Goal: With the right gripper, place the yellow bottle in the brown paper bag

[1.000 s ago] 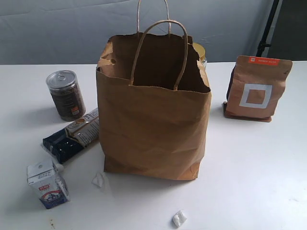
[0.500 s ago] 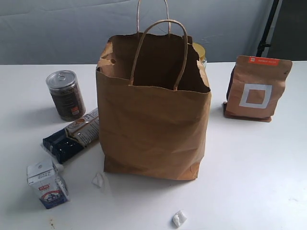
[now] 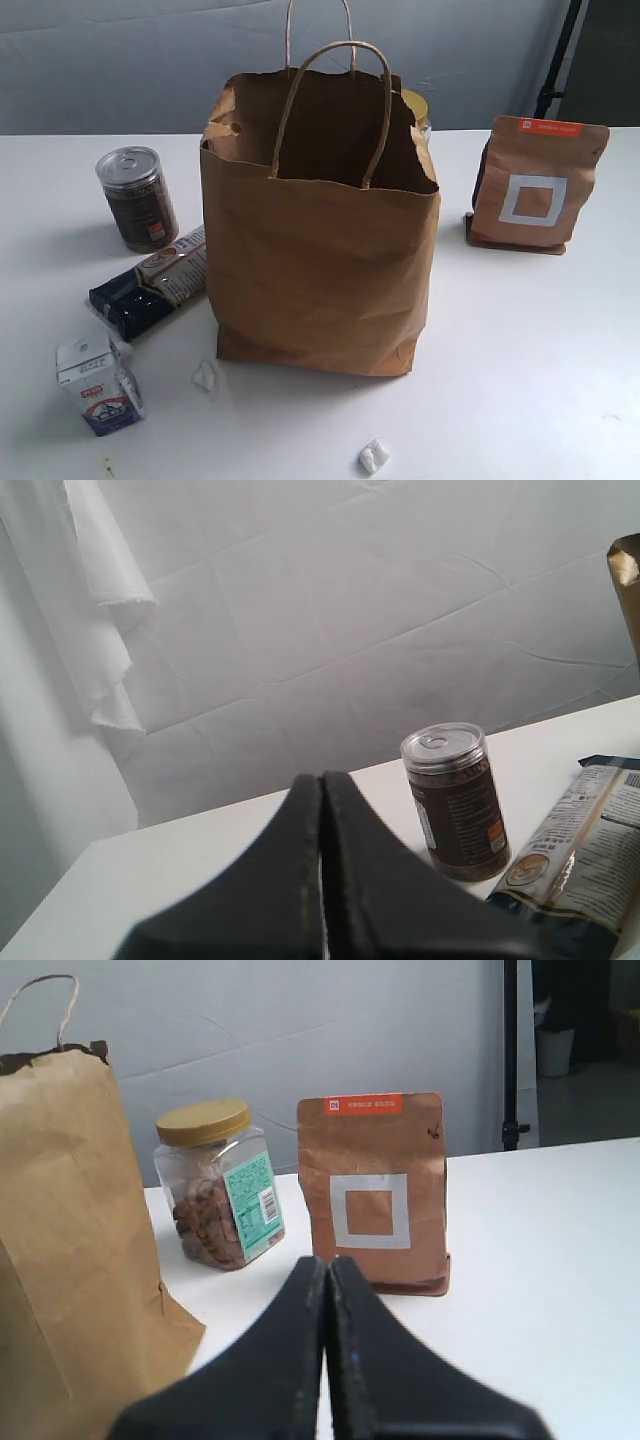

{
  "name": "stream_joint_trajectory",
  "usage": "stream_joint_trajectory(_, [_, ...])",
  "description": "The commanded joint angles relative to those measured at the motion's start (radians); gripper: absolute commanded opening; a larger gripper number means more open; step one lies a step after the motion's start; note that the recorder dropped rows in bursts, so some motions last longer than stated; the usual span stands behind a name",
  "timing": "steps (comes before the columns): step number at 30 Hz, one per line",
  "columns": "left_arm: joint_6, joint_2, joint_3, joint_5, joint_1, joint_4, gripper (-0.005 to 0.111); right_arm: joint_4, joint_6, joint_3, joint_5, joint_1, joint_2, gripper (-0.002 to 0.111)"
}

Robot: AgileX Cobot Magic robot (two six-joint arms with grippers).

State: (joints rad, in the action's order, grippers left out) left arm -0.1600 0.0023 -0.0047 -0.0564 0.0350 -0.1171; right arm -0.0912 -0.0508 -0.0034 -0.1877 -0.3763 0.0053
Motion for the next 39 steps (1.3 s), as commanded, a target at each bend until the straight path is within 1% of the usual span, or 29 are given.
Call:
stream_joint_trajectory(1, [0.004, -0.002, 0.005, 0.006, 0.004, 0.004, 0.0, 0.02, 0.175, 0.003, 0.022, 0.008, -0.005, 0.0])
stream_joint_trajectory(3, [0.004, -0.002, 0.005, 0.006, 0.004, 0.004, 0.0, 0.02, 0.204, 0.003, 0.022, 0.008, -0.005, 0.0])
stream_joint_trajectory(27, [0.004, -0.002, 0.005, 0.006, 0.004, 0.004, 0.0, 0.002, 0.201, 0.003, 0.019, 0.008, -0.005, 0.0])
stream_joint_trajectory(33, [0.004, -0.002, 0.005, 0.006, 0.004, 0.004, 0.0, -0.002, 0.093, 0.003, 0.024, 0.008, -0.005, 0.0])
stream_joint_trajectory(39, [0.004, -0.002, 0.005, 0.006, 0.004, 0.004, 0.0, 0.013, 0.093, 0.003, 0.02, 0.008, -0.005, 0.0])
